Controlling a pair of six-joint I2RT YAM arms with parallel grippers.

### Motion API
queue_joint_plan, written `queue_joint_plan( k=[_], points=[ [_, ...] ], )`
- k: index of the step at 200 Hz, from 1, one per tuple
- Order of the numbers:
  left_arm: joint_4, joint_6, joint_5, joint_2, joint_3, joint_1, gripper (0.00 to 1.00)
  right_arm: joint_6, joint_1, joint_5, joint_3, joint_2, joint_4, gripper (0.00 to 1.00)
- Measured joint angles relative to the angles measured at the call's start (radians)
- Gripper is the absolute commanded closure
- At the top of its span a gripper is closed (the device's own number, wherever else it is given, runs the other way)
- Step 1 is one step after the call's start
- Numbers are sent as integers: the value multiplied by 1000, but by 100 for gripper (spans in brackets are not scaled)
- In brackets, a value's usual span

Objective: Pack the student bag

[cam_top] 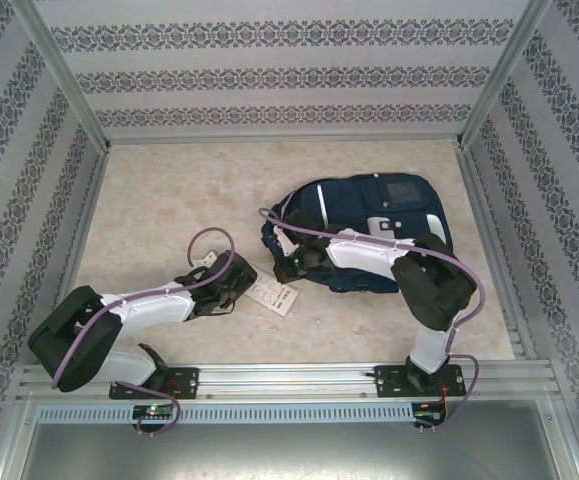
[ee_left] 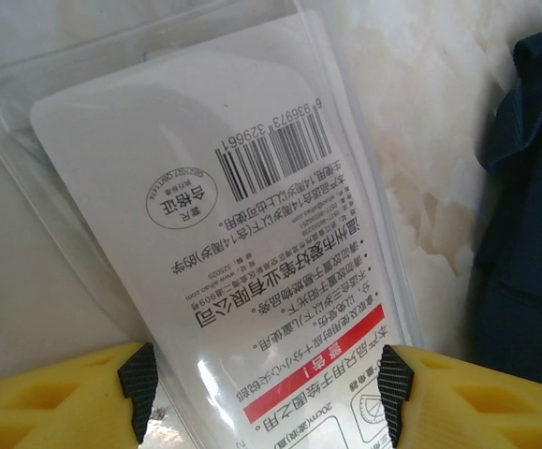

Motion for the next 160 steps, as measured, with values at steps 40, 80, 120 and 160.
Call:
queue_joint_plan(
  k=[40,80,120,160],
  points=[
    [-8,-20,-26,-5,0,-18,34,12,28,83,10,52,11,100],
    [-12,-57,-32,-23,0,-50,37,29,34,93,16,58,12,100],
    [70,-53,-33,40,-4,-51,46,31,39,93,22,61,8,100],
    [93,-43,-50,51,-10,-52,74,34,39,90,22,61,9,100]
  ],
)
